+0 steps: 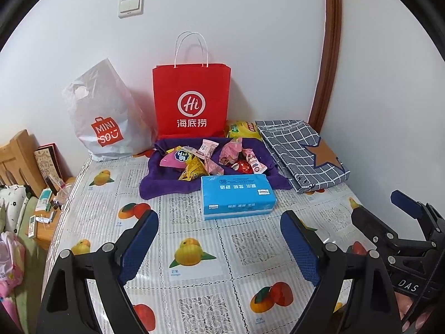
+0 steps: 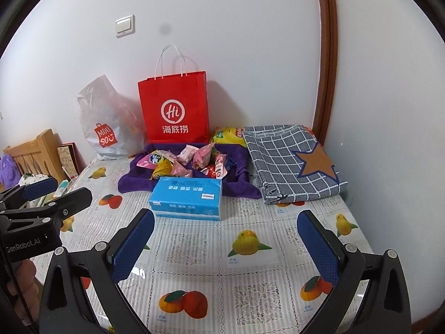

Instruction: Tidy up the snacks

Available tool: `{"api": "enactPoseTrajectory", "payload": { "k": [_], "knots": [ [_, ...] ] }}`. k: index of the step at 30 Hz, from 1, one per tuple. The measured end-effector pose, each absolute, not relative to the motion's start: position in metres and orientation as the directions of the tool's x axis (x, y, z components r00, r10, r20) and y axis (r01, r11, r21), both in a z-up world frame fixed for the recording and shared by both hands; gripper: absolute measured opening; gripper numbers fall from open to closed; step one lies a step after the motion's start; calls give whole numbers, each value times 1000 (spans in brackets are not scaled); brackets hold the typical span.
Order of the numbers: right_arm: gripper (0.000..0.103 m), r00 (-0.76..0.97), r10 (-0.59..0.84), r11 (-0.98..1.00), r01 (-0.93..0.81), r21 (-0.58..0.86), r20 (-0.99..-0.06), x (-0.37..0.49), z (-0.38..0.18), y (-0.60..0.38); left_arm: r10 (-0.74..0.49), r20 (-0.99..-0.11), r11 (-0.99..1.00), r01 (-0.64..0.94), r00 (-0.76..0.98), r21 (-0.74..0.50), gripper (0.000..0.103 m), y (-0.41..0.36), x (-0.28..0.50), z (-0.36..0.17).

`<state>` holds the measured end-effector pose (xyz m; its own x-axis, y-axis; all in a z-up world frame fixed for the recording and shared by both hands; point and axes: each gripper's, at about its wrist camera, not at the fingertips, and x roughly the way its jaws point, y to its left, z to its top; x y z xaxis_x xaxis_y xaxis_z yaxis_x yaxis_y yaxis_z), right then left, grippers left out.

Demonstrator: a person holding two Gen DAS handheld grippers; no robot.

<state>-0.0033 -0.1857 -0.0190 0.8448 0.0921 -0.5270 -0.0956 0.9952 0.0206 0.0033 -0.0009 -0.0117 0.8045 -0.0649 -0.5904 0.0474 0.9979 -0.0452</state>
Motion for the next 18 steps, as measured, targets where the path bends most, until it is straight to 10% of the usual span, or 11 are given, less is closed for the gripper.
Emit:
{"api": "enactPoseTrajectory", "payload": {
  "k": [18],
  "knots": [
    [101, 850, 88, 996, -86, 28, -519, -8, -18, -195, -73, -590, 997, 65, 804, -36, 89, -8, 2, -12]
  ]
}}
